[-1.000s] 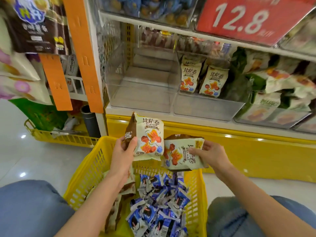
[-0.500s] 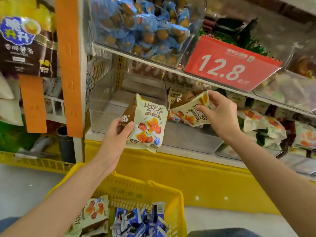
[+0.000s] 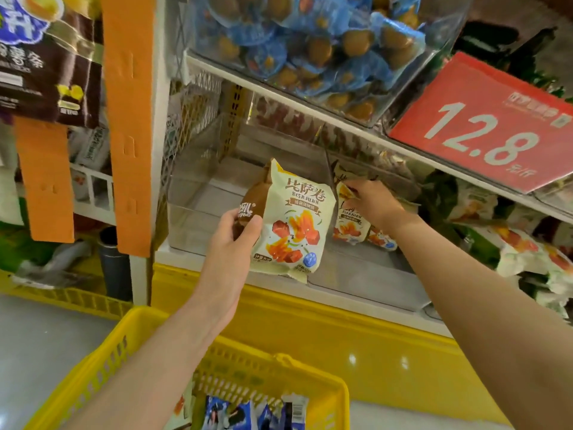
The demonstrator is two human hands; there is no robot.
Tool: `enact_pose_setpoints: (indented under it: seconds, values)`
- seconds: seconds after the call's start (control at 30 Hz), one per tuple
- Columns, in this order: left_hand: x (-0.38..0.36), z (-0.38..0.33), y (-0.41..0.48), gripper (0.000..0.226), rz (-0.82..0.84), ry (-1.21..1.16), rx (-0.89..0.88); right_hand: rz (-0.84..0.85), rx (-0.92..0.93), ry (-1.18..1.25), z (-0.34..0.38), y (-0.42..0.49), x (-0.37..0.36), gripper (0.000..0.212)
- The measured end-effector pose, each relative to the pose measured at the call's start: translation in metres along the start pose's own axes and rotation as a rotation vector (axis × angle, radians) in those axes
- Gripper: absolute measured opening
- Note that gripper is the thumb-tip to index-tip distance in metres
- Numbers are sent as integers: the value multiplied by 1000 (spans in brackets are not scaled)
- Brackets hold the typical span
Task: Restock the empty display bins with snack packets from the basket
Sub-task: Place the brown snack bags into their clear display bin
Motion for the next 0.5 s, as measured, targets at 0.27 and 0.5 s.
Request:
enact_pose_setpoints:
  seconds: [0.27,0.5]
  values:
    - [-2,10,10,19,-16,-6,18,44,36,-107,-13,21,-14,54]
    - [-10,24,1,17,32,84,36,-171,34,106,24,-31,3,50]
Point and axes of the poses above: each hand's wrist, its own y-axis towards the middle knuckle, its own x-axis out of the back of the hand, z = x × y, the point moved 2 cm from there along y, towards the middle knuckle, and after that the axes turned 7 degrees about y, right-handed, at the moved point
